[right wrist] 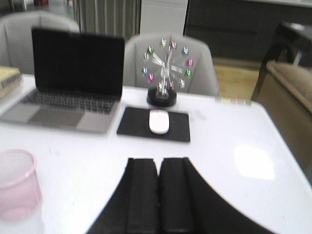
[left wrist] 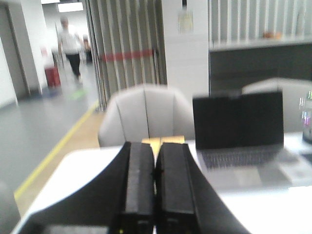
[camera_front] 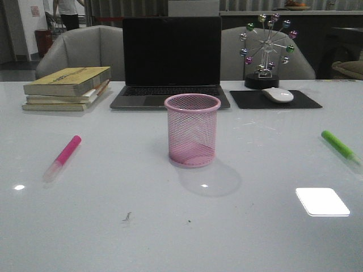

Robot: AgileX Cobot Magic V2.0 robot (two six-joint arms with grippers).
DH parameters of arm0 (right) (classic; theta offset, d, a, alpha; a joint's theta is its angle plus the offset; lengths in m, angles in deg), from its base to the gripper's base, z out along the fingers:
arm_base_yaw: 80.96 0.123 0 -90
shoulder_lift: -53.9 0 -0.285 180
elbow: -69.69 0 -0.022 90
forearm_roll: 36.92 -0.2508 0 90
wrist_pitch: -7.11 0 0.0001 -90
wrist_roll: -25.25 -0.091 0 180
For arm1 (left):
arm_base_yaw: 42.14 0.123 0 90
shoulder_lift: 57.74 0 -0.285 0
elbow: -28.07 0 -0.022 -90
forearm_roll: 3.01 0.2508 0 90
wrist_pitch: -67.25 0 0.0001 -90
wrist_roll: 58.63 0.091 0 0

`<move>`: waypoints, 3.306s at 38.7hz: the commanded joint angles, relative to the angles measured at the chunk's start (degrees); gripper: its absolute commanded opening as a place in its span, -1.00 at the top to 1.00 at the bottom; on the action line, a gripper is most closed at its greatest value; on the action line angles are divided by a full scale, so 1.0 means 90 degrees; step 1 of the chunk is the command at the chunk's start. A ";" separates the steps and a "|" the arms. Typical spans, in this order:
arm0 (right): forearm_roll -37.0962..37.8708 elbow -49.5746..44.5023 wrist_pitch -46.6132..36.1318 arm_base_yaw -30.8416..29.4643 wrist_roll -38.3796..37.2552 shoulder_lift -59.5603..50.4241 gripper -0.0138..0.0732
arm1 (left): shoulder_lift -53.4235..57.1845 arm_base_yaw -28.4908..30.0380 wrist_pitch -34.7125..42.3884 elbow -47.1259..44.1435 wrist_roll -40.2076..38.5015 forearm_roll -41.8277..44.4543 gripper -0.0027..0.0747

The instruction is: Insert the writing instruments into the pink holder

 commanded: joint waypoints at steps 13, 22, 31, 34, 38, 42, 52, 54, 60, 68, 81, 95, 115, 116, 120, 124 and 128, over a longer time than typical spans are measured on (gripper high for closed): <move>0.0153 0.0200 0.0062 -0.0008 0.0035 0.1697 -0.34 | -0.1748 -0.0019 -0.0272 0.0208 -0.0052 -0.0595 -0.23; 0.0078 0.0266 -0.0019 -0.0008 -0.0023 0.2538 -0.34 | -0.2127 -0.0019 -0.0515 0.0196 -0.0052 -0.0988 -0.23; 0.0025 0.1654 0.1099 -0.0452 -0.0538 0.4317 -0.34 | -0.2142 -0.0019 -0.1158 0.0209 -0.0052 -0.1115 -0.23; 0.0031 0.2403 0.1428 -0.0621 -0.0506 0.5035 -0.34 | -0.2142 -0.0019 -0.1330 0.0209 -0.0052 -0.1144 -0.23; 0.0031 0.3219 0.1885 -0.0635 -0.0384 0.5881 -0.34 | -0.2142 -0.0019 -0.1435 0.0209 -0.0052 -0.1272 -0.23; -0.0023 0.3898 0.2254 -0.0635 -0.0242 0.6637 -0.34 | -0.2142 -0.0019 -0.1448 0.0209 -0.0052 -0.1375 -0.23; -0.0212 0.5379 0.2928 -0.0635 -0.0100 0.8080 -0.34 | -0.2142 -0.0019 -0.1448 0.0209 -0.0052 -0.1409 -0.23; -0.0259 0.5564 0.2951 -0.0635 -0.0039 0.8267 -0.34 | -0.2142 -0.0019 -0.1448 0.0209 -0.0052 -0.1409 -0.23; -0.0384 0.5898 0.2994 -0.0635 0.0003 0.8625 -0.34 | -0.2142 -0.0019 -0.1448 0.0209 -0.0052 -0.1424 -0.23; -0.0542 0.5923 0.2891 -0.0635 0.0062 0.8919 -0.34 | -0.2142 -0.0019 -0.1448 0.0209 -0.0052 -0.1424 -0.23; -0.0602 0.5923 0.2691 -0.0635 0.0062 0.9266 -0.34 | -0.2142 -0.0019 -0.1458 0.0209 -0.0052 -0.1424 -0.23; -0.0859 0.5923 0.2468 -0.0635 0.0062 0.9660 -0.34 | -0.2142 -0.0019 -0.1458 0.0209 -0.0052 -0.1424 -0.23; -0.0686 0.5923 0.2895 -0.0635 0.0062 0.9907 0.59 | -0.2142 -0.0019 -0.1458 0.0209 -0.0052 -0.1424 -0.23; -0.0695 0.5923 0.2924 -0.0635 0.0062 0.9914 0.55 | -0.2142 -0.0019 -0.1458 0.0209 -0.0052 -0.1424 -0.23; -0.0728 0.5923 0.2942 -0.0601 0.0062 0.9851 0.53 | -0.2142 -0.0019 -0.1458 0.0209 -0.0052 -0.1424 -0.23; -0.0812 0.5923 0.2870 -0.0505 0.0062 0.9631 0.53 | -0.2142 -0.0019 -0.1458 0.0209 -0.0052 -0.1424 -0.23; -0.0812 0.5923 0.2759 -0.0304 0.0062 0.9275 0.53 | -0.2142 -0.0019 -0.1458 0.0209 -0.0052 -0.1424 -0.23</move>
